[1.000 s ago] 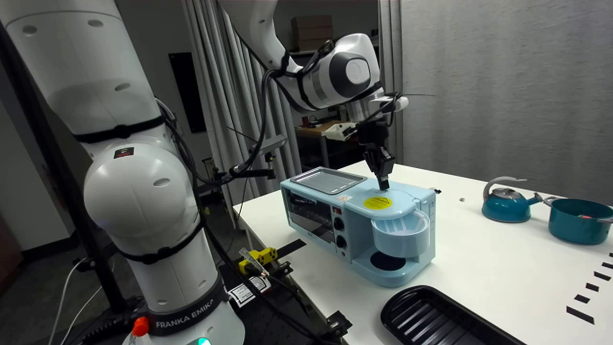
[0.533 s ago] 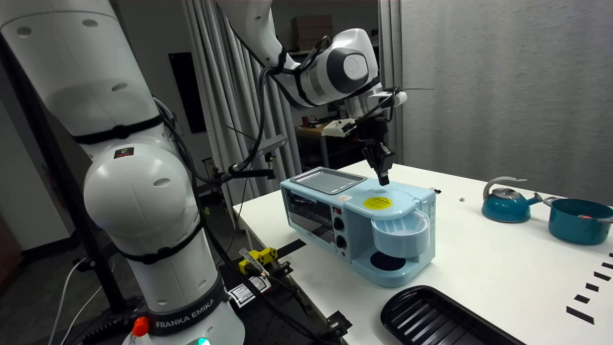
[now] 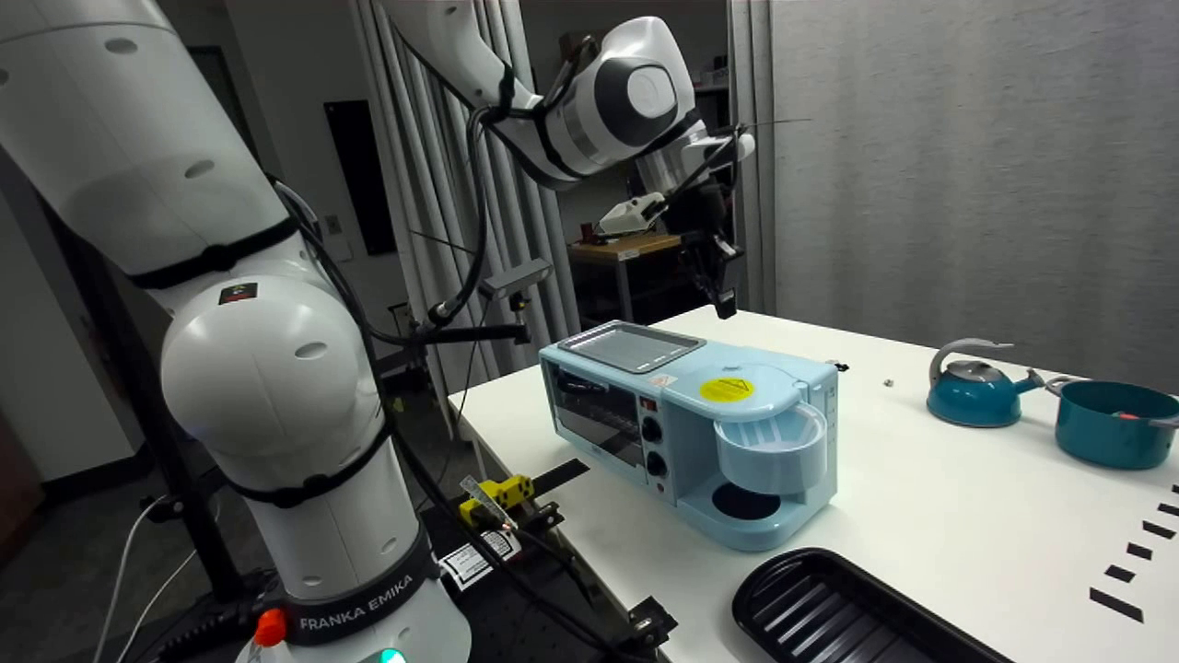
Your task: Press the button atop the toaster oven
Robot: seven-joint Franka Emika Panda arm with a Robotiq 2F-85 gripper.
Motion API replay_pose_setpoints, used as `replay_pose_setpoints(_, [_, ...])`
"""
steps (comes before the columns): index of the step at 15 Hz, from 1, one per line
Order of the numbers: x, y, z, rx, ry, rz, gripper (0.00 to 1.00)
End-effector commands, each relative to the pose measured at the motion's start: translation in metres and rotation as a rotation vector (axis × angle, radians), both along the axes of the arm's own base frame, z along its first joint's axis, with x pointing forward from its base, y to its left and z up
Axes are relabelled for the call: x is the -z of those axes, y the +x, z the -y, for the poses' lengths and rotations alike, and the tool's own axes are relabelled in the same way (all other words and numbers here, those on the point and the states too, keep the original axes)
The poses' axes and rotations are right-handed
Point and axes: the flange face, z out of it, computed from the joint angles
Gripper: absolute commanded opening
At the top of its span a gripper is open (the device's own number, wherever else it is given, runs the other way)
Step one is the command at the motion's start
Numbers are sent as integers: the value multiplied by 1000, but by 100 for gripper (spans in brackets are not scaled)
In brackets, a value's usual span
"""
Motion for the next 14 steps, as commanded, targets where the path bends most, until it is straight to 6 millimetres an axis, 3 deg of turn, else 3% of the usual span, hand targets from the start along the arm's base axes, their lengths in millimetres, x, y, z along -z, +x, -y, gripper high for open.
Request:
replay_pose_setpoints(1, [-22,-17,-2,-66,-35,50,0])
replay_pose_setpoints(7, [-39,-26,-5,-118,-48,90,0])
replay_pose_setpoints(8, [-40,-27,-6,-130,-51,89,26])
replay_pose_setpoints(10, [-41,-30,-6,-143,-61,90,32])
replay_pose_setpoints(14, [-42,-33,-7,-169,-70,88,63])
